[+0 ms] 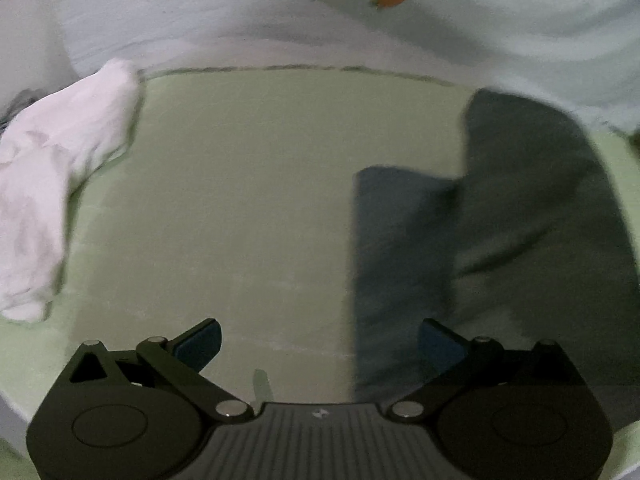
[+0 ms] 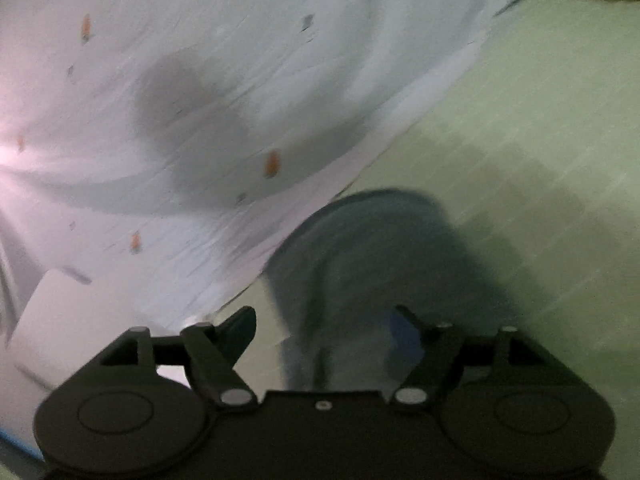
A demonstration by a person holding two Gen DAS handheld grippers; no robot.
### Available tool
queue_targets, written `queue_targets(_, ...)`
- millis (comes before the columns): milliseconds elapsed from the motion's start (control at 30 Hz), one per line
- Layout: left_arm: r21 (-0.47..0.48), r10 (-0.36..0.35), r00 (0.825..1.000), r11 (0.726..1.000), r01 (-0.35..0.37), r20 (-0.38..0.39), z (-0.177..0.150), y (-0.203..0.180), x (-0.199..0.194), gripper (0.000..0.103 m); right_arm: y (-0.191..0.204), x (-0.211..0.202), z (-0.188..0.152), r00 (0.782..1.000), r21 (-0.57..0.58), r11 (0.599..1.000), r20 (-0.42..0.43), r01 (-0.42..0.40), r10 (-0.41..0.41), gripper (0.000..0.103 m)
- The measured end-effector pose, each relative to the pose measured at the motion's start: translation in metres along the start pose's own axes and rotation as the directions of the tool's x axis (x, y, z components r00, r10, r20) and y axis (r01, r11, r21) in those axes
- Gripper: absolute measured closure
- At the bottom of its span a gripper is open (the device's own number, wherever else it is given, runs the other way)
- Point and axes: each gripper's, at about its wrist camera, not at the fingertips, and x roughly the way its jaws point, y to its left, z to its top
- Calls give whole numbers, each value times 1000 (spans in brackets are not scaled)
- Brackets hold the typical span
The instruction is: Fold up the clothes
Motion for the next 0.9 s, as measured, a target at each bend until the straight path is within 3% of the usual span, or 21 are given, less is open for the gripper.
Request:
queue_targets(167,68,-134,991,989,133,9,8,-35,6,2,-34,-29,7,990,53,991,55,124,-127,17)
queue_targets(300,74,-184,983,980,184,-17,13,-48,19,8,-50,-47,8,967,61,970,82,236,-241,7)
queue_targets(500,73,-249,967,965,253,-59,19,-65,38,12,-69,-61,4,948,109,948,82,298,-307,6)
queue_targets(633,-28,-304,948,953,303,-91,16,-59,51,12,-71,-59,1,942,96,940,45,329,-334,5)
queue_targets(700,-105,-356,929,932,346,-101,13,-51,56,19,-73,-57,1,940,88,938,23,336,-339,5)
queue_targets(767,-169,-407,909,906,388,-94,9,-45,57,36,-74,-54,0,942,80,939,2,336,-337,5)
queue_targets(800,-183,-414,906,901,394,-86,7,-44,57,39,-76,-53,0,942,76,939,-8,334,-335,5)
queue_targets(867,-180,-398,915,907,380,-71,3,-43,52,70,-78,-52,0,944,66,942,-24,330,-329,5)
queue_targets(900,-181,-391,918,909,375,-62,1,-42,49,78,-77,-51,1,945,60,943,-31,327,-326,5)
